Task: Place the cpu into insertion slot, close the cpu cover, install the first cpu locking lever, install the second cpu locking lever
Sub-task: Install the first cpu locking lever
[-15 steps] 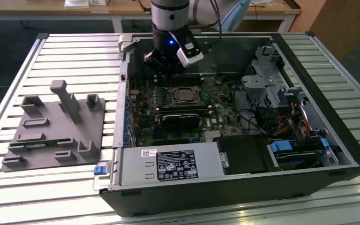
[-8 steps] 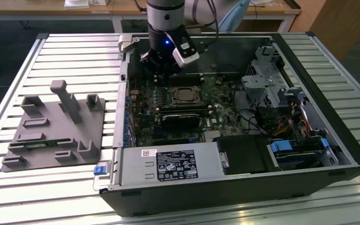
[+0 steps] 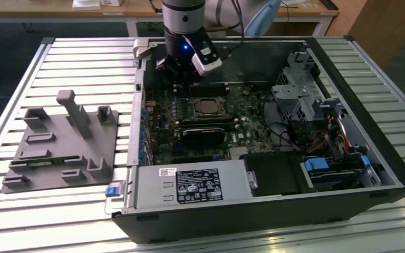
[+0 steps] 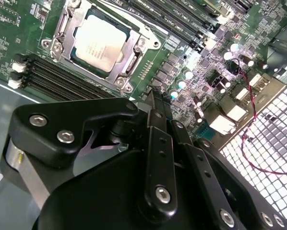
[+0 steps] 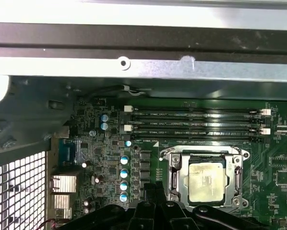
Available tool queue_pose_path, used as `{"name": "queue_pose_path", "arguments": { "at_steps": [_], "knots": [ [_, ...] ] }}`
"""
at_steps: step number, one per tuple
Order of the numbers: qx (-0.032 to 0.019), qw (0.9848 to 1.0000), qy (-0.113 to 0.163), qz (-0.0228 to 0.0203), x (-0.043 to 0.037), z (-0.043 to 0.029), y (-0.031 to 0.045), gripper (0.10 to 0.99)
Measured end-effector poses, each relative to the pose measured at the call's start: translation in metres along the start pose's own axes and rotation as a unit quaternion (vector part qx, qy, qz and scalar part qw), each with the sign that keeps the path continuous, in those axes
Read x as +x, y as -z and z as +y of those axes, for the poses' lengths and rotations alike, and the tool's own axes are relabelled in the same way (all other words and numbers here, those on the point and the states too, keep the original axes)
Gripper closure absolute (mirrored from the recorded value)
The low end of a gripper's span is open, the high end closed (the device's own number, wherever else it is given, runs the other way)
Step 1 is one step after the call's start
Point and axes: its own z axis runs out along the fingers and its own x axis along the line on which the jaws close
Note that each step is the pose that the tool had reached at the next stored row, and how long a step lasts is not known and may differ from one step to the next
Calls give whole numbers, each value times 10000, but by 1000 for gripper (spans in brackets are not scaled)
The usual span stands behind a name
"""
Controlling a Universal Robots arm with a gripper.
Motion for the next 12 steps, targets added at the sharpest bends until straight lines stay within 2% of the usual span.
{"name": "queue_pose_path", "arguments": {
  "at_steps": [9,12],
  "knots": [
    [1,10000,1,-13,38,23,11,980],
    [0,10000,1,-13,46,59,10,980]
  ]
}}
